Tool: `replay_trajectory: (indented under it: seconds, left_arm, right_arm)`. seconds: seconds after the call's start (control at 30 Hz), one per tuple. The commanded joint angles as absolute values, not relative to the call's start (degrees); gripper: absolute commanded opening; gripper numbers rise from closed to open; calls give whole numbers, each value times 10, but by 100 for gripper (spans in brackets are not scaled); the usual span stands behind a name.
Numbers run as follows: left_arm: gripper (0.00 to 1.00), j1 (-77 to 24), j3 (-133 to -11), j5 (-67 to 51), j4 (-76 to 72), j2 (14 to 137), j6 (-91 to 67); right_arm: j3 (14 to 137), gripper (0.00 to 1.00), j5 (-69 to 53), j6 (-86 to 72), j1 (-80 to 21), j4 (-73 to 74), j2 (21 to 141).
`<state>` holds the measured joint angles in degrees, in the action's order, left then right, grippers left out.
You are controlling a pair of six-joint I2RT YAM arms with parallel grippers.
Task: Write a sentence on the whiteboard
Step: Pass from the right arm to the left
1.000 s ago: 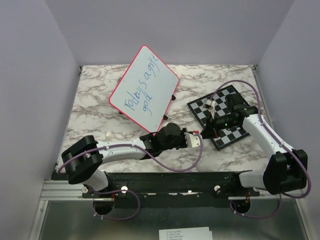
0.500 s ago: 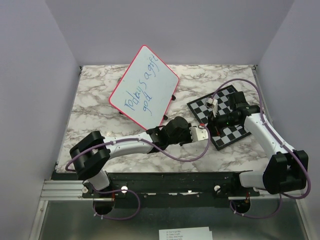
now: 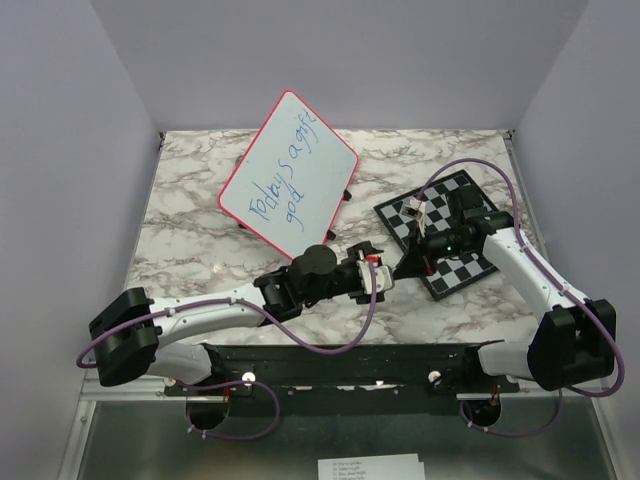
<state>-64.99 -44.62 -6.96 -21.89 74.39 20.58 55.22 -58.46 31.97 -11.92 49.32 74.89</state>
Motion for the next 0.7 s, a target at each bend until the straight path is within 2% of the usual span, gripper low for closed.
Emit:
replay_trajectory:
  seconds: [0.0,0.17,0.27,0.53,0.63,0.67]
  left_arm:
    - [74,-650,-472,-95,-157,759,235]
    - [71,-650,-500,-78,-86,780,268]
    - [65,-650,-517,-55,-71,794,275]
    - [58,-650,-562,-24,-48,848,299]
    - [51,-650,-577,-22,-27,861,307]
    - [44,-650,-584,-23,-15,863,308]
  right_arm:
    - [553,2,-608,326,-121,491,751]
    - [554,3,-608,328,-120,492,751]
    - [553,3,-610,329,-120,493,753]
    - [555,3,-611,330,-120,495,752]
    - [554,3,-611,330,-121,496,754]
    - [554,3,-610,330,-121,496,754]
